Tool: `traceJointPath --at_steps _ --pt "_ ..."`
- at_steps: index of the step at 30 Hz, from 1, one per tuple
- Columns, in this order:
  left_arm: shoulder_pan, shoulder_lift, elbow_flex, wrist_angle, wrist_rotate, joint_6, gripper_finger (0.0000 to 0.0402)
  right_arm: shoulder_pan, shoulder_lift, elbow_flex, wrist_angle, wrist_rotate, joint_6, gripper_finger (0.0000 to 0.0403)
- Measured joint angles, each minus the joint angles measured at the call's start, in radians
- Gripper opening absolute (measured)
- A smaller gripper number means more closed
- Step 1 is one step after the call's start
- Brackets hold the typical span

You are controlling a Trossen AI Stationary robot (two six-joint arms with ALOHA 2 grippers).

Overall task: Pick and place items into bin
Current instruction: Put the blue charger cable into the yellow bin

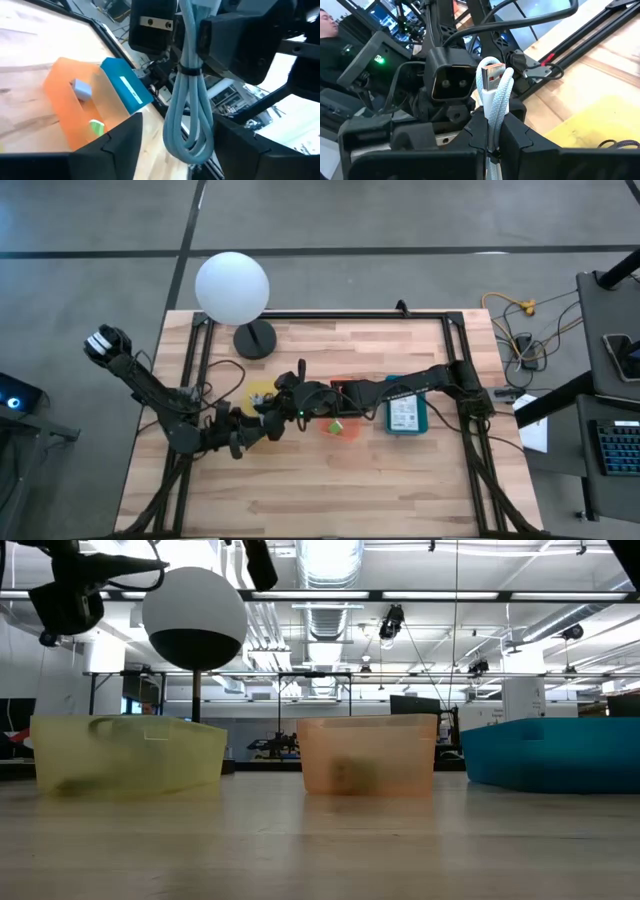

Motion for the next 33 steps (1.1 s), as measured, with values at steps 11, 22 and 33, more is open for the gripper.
traceJointPath --at_steps 11,22,33 --pt "0.032 -0.03 0.003 -0.033 -0.013 0.132 0.0017 -0.001 -0.001 0.005 -0.031 0.011 0.004 0.0022" --pt "0.043 -0.175 0.003 -0.706 -0.002 -0.571 0.0016 -0.028 0.0 0.149 -0.602 -0.018 0.073 0.0157" --pt "0.219 -0.189 -0.063 -0.862 0.366 -0.789 0.0109 -0.023 -0.001 0.213 -0.662 0.055 0.074 0.022"
